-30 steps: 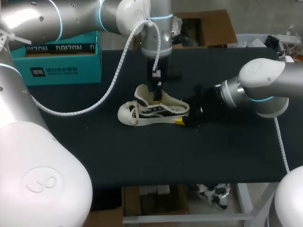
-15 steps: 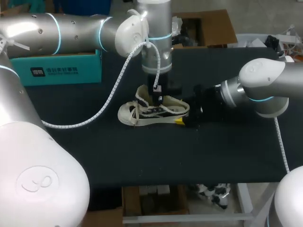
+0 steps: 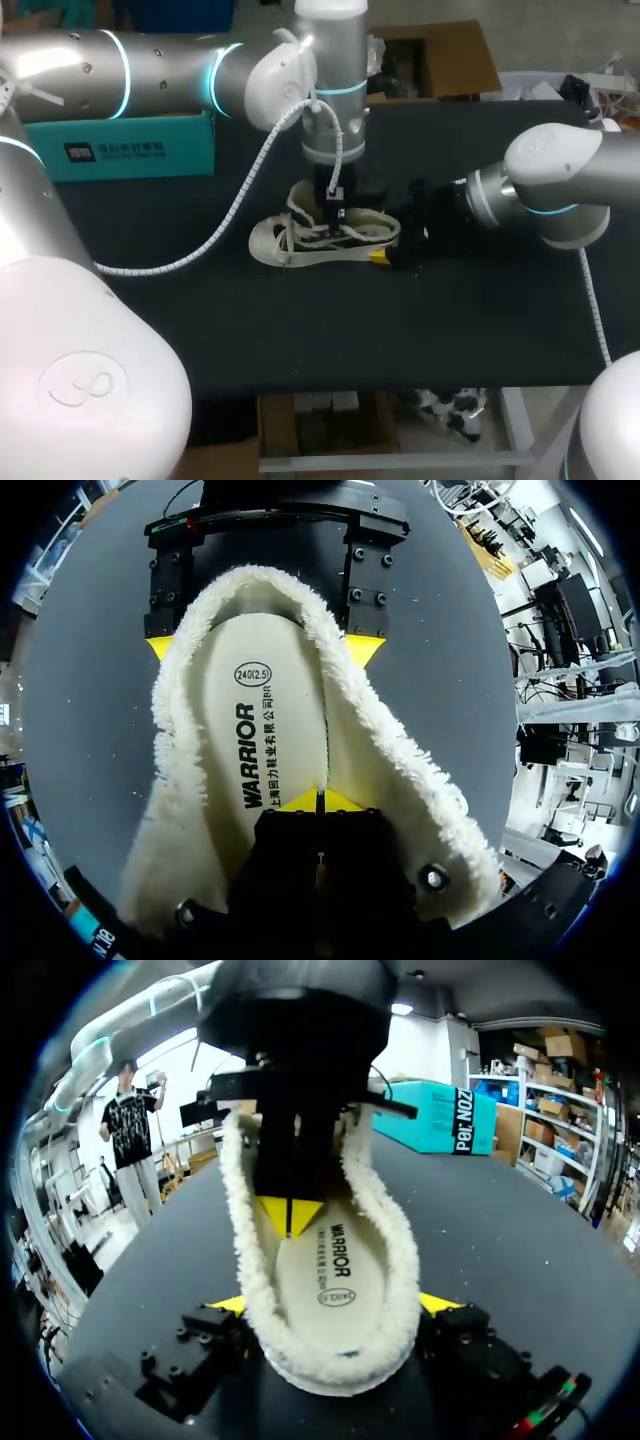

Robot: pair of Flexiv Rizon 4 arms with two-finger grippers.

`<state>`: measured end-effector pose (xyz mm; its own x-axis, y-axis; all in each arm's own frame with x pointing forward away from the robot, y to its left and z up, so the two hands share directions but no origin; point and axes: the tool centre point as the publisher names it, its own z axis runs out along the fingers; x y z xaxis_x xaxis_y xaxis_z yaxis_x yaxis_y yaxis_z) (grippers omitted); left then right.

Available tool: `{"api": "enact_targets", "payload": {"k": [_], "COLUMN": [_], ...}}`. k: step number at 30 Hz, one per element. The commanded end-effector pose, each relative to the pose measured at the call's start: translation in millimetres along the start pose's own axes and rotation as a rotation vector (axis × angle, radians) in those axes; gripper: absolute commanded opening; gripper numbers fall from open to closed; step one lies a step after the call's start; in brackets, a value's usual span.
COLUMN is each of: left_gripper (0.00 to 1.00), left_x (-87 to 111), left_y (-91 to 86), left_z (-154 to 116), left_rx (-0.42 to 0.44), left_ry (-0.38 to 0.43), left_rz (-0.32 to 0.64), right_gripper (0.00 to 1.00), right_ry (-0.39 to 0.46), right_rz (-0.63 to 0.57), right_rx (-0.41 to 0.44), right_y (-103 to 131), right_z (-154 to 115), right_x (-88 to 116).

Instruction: Open the shoe tongue, take the insole out of the shoe, put the insole back into the shoe, and pack the shoe into the shoebox

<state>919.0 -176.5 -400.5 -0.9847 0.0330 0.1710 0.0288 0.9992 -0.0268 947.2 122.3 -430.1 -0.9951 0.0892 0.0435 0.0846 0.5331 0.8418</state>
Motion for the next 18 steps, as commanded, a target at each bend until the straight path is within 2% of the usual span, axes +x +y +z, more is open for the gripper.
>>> {"api": "enact_targets", "payload": {"k": [1,2,9,11,15,16,17,18], "left_gripper": [0.13,0.22,0.2,0.22,0.2,0.22,0.29,0.3], "left_x": [8.2,9.2,13.8,12.4,4.4,1.4,-2.2,-5.7], "left_y": [5.6,5.7,0.1,-0.6,0.4,0.6,1.0,1.7], "left_z": [26.3,25.1,27.3,31.9,42.8,45.7,48.9,52.8], "left_rx": [-0.002,0.0,-0.035,-0.039,-0.041,-0.046,-0.046,-0.046], "left_ry": [-0.032,-0.036,-0.094,-0.1,-0.136,-0.149,-0.159,-0.163], "left_rz": [-0.002,0.0,-0.022,-0.026,-0.052,-0.062,-0.066,-0.06], "right_gripper": [0.0,0.0,0.0,0.0,0.0,0.0,0.0,0.0], "right_ry": [0.0,0.0,0.0,0.0,0.0,0.0,0.0,0.0], "right_rz": [0.0,0.0,0.0,0.0,0.0,0.0,0.0,0.0], "right_rx": [-0.004,-0.004,-0.004,-0.004,-0.004,-0.004,-0.004,-0.004], "right_y": [-5.0,-5.0,-5.0,-5.0,-5.0,-5.0,-5.0,-5.0], "right_z": [1.5,1.5,1.5,1.5,1.5,1.5,1.5,1.5], "right_x": [-2.6,-2.6,-2.6,-2.6,-2.6,-2.6,-2.6,-2.6]}}
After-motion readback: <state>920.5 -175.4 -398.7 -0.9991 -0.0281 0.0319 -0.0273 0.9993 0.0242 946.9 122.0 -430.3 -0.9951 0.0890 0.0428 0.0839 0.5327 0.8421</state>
